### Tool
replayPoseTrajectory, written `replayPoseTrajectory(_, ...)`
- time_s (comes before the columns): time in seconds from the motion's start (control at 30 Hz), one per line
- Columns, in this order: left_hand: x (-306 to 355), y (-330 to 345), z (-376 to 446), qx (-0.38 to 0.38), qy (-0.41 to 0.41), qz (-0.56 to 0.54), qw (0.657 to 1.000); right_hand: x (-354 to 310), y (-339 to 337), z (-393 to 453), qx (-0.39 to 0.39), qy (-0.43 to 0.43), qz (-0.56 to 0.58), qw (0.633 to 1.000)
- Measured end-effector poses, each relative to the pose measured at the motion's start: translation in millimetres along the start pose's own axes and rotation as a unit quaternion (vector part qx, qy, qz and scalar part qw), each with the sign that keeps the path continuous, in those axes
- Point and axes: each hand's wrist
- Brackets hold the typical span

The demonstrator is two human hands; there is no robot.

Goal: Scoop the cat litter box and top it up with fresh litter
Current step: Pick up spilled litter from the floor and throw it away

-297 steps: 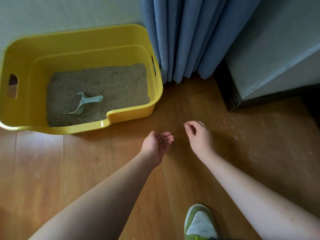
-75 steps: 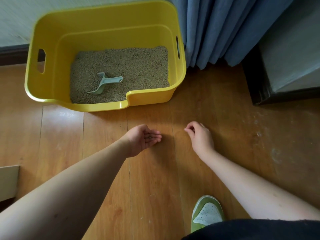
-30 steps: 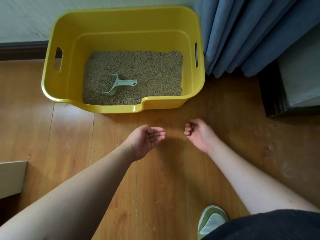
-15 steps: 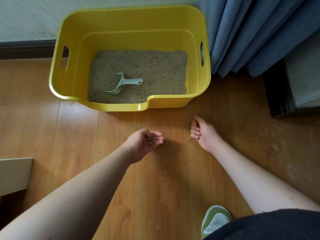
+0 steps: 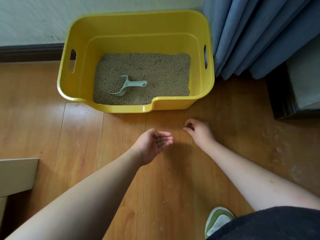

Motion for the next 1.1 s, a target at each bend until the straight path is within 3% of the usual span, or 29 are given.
replayPoseTrajectory(0.4, 1.3, -11.2, -1.0, 0.016, 0.009, -0.019, 1.000, 3.3, 3.2, 8.1, -0.021, -0.048, -0.022, 0.998)
replayPoseTrajectory(0.47, 3.2, -16.3, -1.0, 0.022, 0.011, -0.017, 1.000, 1.5, 2.3, 7.9, -0.026, -0.021, -0.017, 0.999)
replayPoseTrajectory(0.53, 5.2, -20.0, -1.6, 0.026, 0.014, -0.017, 0.999, -3.2, -0.4, 6.1, -0.037, 0.044, 0.067, 0.996)
replayPoseTrajectory(0.6, 5.9, -22.5, -3.2, 0.029, 0.019, -0.022, 0.999, -7.3, -1.2, 0.5, -0.069, 0.138, 0.274, 0.949)
replayPoseTrajectory(0.67, 5.4, -24.3, -4.3, 0.031, 0.024, -0.032, 0.999, -9.7, -1.4, -7.6, -0.122, 0.218, 0.502, 0.828)
replayPoseTrajectory(0.73, 4.1, -24.8, -4.4, 0.034, 0.022, -0.035, 0.999, -7.8, -5.2, -17.0, -0.174, 0.257, 0.618, 0.723)
replayPoseTrajectory(0.8, 2.4, -23.2, -4.9, 0.033, 0.020, -0.034, 0.999, -3.4, -7.9, -25.4, -0.205, 0.265, 0.664, 0.668)
replayPoseTrajectory(0.9, -0.2, -20.0, -7.1, 0.029, 0.018, -0.030, 0.999, -3.4, -10.8, -40.5, -0.229, 0.271, 0.682, 0.639)
replayPoseTrajectory(1.1, -9.5, -13.6, -13.2, 0.025, -0.003, -0.032, 0.999, -4.1, -10.4, -54.2, -0.247, 0.276, 0.671, 0.642)
Point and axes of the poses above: each hand's wrist, its own z-axis towards the middle knuckle, its own y-axis out of the palm, x = y × z, and after that the axes turned 12 degrees about y, right-handed
